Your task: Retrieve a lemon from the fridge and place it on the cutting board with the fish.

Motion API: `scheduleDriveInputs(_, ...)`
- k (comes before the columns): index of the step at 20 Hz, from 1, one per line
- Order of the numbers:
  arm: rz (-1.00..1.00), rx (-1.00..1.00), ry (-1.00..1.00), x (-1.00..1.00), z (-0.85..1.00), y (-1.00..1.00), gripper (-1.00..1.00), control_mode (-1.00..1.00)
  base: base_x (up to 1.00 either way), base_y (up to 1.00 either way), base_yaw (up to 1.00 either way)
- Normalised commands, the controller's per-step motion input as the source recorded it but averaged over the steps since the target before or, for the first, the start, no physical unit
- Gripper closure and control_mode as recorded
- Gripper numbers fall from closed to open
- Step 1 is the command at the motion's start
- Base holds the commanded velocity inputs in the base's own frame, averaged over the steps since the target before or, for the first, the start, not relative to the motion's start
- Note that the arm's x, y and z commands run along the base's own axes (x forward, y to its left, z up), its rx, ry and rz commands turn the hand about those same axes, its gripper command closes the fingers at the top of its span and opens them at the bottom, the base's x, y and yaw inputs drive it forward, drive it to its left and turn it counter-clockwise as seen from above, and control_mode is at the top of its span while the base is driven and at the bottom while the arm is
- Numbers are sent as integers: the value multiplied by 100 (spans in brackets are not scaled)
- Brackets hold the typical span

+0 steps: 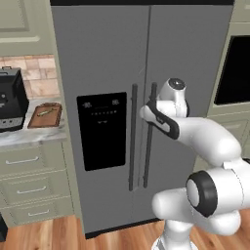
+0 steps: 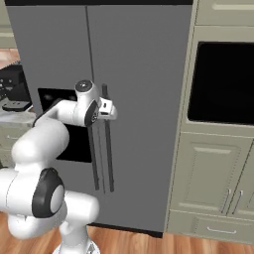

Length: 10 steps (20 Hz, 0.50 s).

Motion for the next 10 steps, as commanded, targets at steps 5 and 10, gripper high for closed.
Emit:
scheduleDriveInputs(5, 0, 0, -4, 45, -26, 0, -100, -100, 0, 0, 0)
scheduleDriveInputs(10, 0, 0, -14, 45, -21, 0, -100, -100, 0, 0, 0)
